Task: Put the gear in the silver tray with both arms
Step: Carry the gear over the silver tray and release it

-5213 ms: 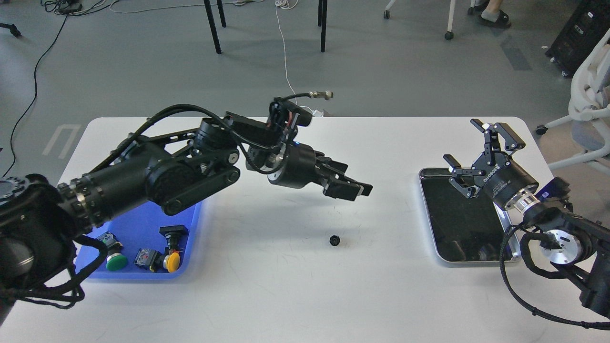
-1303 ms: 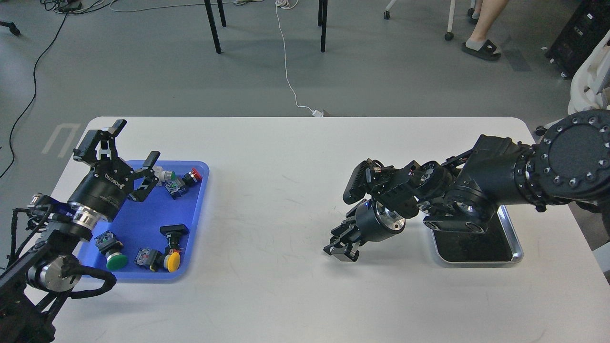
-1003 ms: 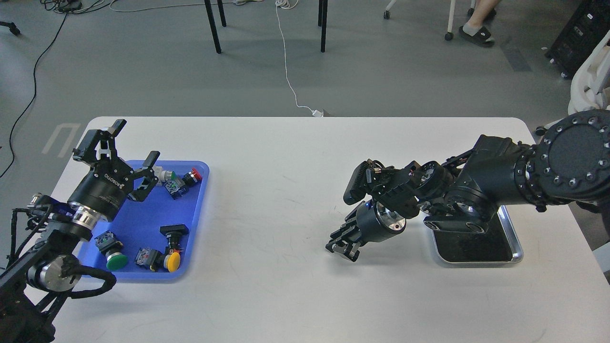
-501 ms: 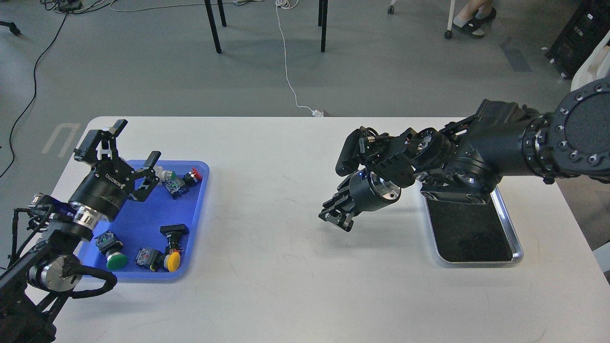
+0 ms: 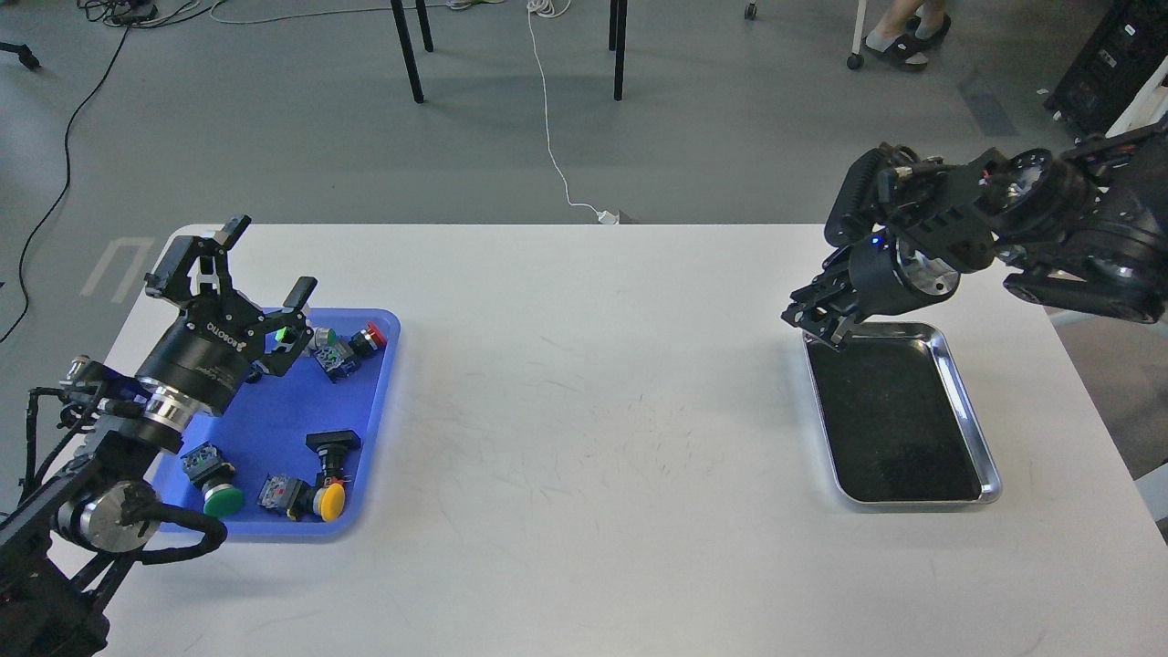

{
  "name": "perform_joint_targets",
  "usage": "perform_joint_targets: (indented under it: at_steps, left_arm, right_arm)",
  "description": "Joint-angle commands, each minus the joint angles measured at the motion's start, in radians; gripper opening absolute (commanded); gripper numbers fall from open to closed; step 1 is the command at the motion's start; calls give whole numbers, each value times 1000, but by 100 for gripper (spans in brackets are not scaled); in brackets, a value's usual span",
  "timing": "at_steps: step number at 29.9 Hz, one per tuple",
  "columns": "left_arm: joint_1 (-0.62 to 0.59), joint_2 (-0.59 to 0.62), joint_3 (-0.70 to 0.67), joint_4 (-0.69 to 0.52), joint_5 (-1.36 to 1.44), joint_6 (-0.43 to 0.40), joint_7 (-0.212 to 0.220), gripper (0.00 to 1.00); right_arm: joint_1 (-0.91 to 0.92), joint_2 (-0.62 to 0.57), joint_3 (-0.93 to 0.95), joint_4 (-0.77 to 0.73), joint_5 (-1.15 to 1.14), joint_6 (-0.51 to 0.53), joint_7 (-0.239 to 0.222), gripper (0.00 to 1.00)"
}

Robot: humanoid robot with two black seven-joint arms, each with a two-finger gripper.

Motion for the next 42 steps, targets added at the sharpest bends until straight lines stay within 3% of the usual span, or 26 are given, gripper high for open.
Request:
perform_joint_targets:
  at_steps: [1, 9, 16, 37, 39, 42]
  left_arm:
    - [0, -3, 2, -1, 2, 0, 2, 98]
    - [0, -4, 2, -3, 5, 2, 3, 98]
    - [5, 0, -1, -3, 5, 0, 2, 98]
    - [14, -1, -1, -7, 8, 0, 5, 98]
    - [14, -1, -1, -7, 8, 0, 5, 98]
    - [14, -1, -1, -7, 8, 0, 5, 98]
  right_arm:
    - [-42, -75, -7, -7, 0, 1, 0, 12]
    - [-195, -165, 7, -74, 7, 4, 0, 12]
    - [-332, -147, 74, -164, 10, -1, 0, 12]
    - [-376, -112, 131, -177, 10, -5, 0, 17]
    - [-376, -110, 129, -177, 10, 1, 0, 24]
    - [-376, -115, 126, -176, 10, 1, 0, 49]
